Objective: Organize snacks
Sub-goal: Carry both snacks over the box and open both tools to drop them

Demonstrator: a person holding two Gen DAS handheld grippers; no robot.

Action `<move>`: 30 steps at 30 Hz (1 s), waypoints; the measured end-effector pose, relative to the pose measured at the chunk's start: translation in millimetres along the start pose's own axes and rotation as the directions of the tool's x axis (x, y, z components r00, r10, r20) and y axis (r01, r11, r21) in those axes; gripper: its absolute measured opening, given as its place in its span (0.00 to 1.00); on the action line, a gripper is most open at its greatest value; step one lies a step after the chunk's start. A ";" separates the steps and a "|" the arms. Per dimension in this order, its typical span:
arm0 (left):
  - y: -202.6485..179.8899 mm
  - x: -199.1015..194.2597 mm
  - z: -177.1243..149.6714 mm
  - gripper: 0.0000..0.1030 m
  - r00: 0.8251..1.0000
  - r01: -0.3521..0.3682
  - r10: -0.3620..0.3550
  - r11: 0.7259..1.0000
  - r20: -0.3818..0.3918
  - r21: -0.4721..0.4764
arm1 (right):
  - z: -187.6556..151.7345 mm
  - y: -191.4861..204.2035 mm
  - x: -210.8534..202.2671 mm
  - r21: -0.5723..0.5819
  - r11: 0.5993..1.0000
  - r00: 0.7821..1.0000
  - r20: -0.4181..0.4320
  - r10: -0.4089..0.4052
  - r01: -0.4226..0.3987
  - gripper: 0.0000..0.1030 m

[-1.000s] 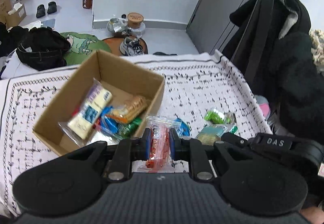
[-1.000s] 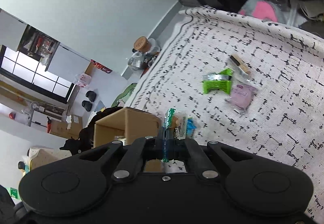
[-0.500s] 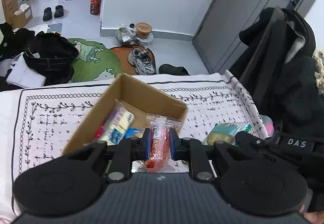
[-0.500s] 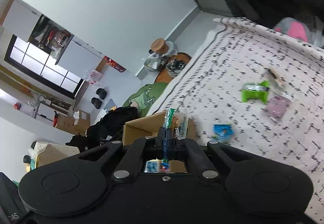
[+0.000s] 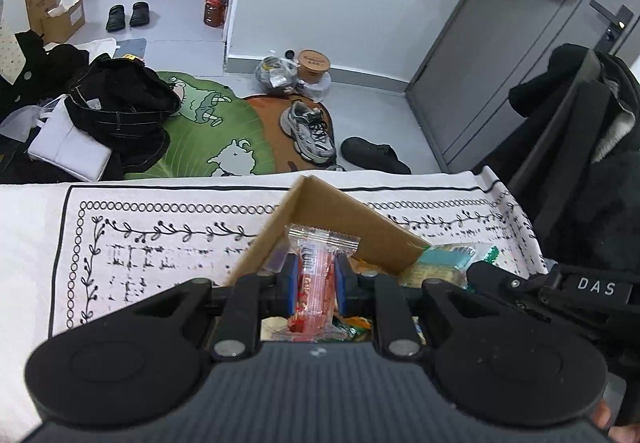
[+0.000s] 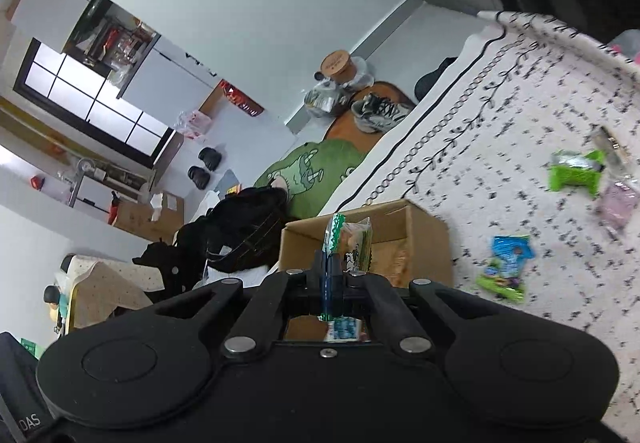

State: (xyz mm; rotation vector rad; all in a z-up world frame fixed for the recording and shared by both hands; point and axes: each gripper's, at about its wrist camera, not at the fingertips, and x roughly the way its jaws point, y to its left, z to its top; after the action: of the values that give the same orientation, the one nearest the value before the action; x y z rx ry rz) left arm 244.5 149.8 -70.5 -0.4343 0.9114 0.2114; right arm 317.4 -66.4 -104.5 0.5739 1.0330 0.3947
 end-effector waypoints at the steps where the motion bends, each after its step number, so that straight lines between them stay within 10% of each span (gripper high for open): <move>1: 3.1 1.8 2.1 0.17 1.000 -0.002 0.002 1.000 -0.002 -0.002 | 0.0 1.9 5.7 0.002 1.000 1.000 -0.008 0.004 -0.004 0.00; 6: 15.9 11.7 11.5 0.17 1.000 -0.008 0.008 1.000 -0.009 -0.014 | -1.2 5.4 37.3 -0.012 0.999 0.996 -0.079 -0.044 0.044 0.24; 30: -8.1 37.3 30.2 0.22 1.000 0.018 -0.018 1.000 -0.024 0.008 | 9.4 -33.8 17.5 0.034 0.992 0.990 -0.078 -0.118 0.121 0.48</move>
State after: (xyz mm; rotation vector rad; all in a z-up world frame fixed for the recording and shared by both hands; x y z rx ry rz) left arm 291.5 156.0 -82.0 -0.4382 0.9308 0.1865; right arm 335.3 -85.6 -133.7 0.5316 1.1442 0.2936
